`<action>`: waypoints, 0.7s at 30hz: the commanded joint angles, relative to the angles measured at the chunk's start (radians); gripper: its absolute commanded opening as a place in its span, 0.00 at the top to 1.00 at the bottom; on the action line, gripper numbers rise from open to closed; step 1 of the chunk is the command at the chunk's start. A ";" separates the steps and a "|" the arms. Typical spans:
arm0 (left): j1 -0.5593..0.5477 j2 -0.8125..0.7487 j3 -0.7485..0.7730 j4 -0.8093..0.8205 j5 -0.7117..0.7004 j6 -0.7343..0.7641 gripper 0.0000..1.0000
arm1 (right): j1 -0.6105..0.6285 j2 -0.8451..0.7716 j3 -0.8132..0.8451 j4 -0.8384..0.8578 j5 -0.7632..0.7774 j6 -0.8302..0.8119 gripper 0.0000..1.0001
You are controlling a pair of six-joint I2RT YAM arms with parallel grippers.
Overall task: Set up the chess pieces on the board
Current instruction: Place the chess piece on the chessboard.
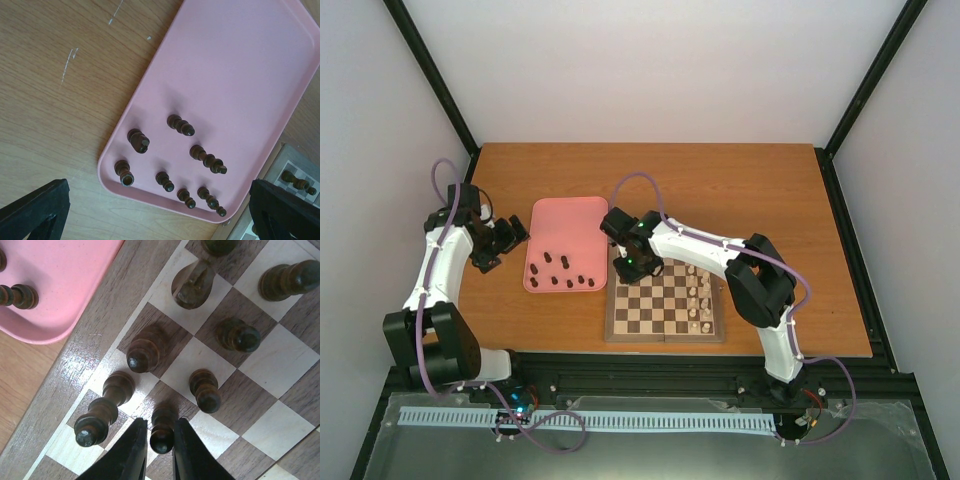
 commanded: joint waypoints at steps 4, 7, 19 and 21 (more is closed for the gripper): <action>-0.004 0.007 0.016 0.015 -0.002 0.014 0.00 | 0.007 -0.007 0.019 -0.003 -0.003 -0.012 0.78; -0.004 0.007 0.014 0.016 -0.003 0.015 0.00 | 0.007 -0.020 0.021 -0.005 -0.005 -0.014 0.77; -0.004 0.003 0.011 0.015 -0.007 0.013 0.00 | 0.007 -0.092 0.090 -0.081 0.041 -0.013 0.43; -0.003 0.001 0.012 0.013 -0.009 0.013 0.00 | 0.007 -0.099 0.116 -0.100 0.060 -0.008 0.41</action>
